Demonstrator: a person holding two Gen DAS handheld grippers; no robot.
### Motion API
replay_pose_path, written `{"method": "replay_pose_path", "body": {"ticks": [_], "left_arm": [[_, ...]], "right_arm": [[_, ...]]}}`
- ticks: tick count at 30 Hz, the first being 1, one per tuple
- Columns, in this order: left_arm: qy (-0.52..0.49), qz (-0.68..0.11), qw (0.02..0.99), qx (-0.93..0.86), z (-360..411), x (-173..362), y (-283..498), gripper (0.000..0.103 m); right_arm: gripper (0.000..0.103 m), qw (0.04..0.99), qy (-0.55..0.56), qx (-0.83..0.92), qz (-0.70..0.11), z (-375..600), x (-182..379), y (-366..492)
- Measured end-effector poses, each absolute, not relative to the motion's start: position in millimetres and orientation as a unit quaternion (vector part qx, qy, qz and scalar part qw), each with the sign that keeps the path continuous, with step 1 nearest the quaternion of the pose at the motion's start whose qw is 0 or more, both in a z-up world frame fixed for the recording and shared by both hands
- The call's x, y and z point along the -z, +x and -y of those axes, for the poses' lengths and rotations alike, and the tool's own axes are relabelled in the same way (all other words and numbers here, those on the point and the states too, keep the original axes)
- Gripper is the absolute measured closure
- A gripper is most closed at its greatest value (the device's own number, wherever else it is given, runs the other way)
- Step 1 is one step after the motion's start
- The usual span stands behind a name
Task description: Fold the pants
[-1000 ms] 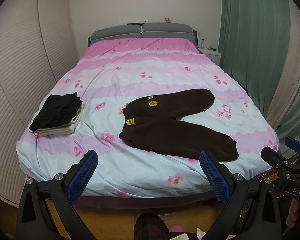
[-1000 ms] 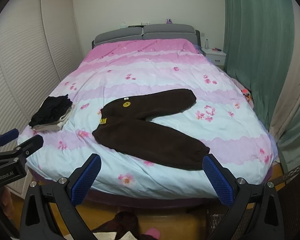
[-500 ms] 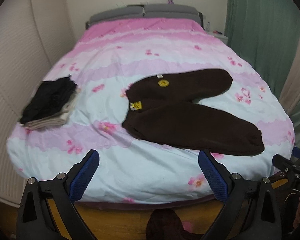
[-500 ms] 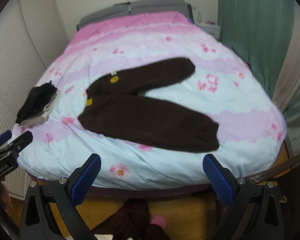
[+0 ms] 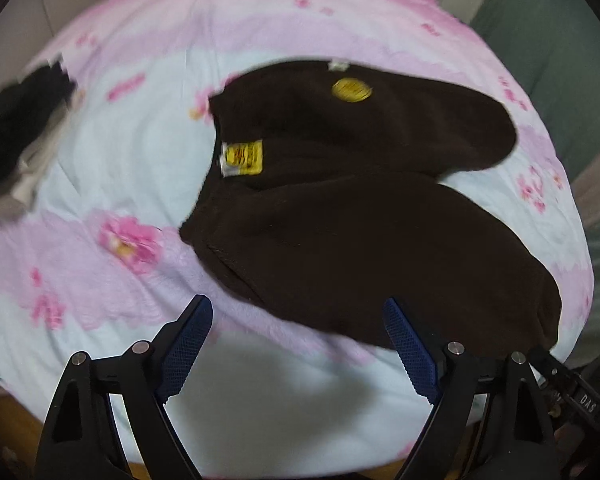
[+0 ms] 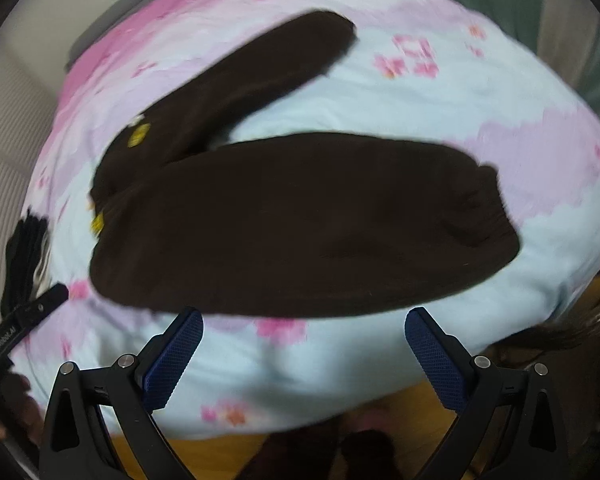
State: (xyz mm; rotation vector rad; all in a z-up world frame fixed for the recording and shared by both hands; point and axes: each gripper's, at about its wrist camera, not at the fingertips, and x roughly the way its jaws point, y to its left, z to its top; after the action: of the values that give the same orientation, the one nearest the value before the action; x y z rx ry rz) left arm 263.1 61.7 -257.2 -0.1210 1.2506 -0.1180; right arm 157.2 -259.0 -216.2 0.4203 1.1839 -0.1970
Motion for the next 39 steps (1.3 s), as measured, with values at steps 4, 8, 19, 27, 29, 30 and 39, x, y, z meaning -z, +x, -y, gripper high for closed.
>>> {"method": "replay_pose_path", "body": {"ticks": [4, 8, 19, 27, 29, 30, 39], "left_arm": [[-0.102, -0.623, 0.774, 0.047, -77, 295, 286, 0.016], [-0.144, -0.657, 0.739, 0.045, -90, 327, 294, 0.019], [-0.153, -0.674, 0.720, 0.065, -83, 334, 313, 0.053], [-0.091, -0.649, 0.750, 0.092, -85, 268, 300, 0.078], [-0.084, -0.639, 0.759, 0.097, -85, 248, 295, 0.079], [-0.091, -0.636, 0.760, 0.098, -89, 238, 293, 0.079], [-0.097, -0.624, 0.772, 0.074, -104, 172, 261, 0.080]], "right_arm": [[0.001, 0.783, 0.232, 0.119, -0.564, 267, 249, 170], [0.002, 0.757, 0.261, 0.138, -0.583, 275, 280, 173], [0.017, 0.730, 0.302, 0.180, -0.585, 290, 309, 186], [0.081, 0.730, 0.310, 0.162, -0.587, 302, 272, 201], [0.082, 0.747, 0.313, 0.146, -0.568, 298, 240, 199], [0.082, 0.755, 0.306, 0.140, -0.563, 295, 226, 196], [0.083, 0.776, 0.290, 0.075, -0.555, 296, 134, 188]]}}
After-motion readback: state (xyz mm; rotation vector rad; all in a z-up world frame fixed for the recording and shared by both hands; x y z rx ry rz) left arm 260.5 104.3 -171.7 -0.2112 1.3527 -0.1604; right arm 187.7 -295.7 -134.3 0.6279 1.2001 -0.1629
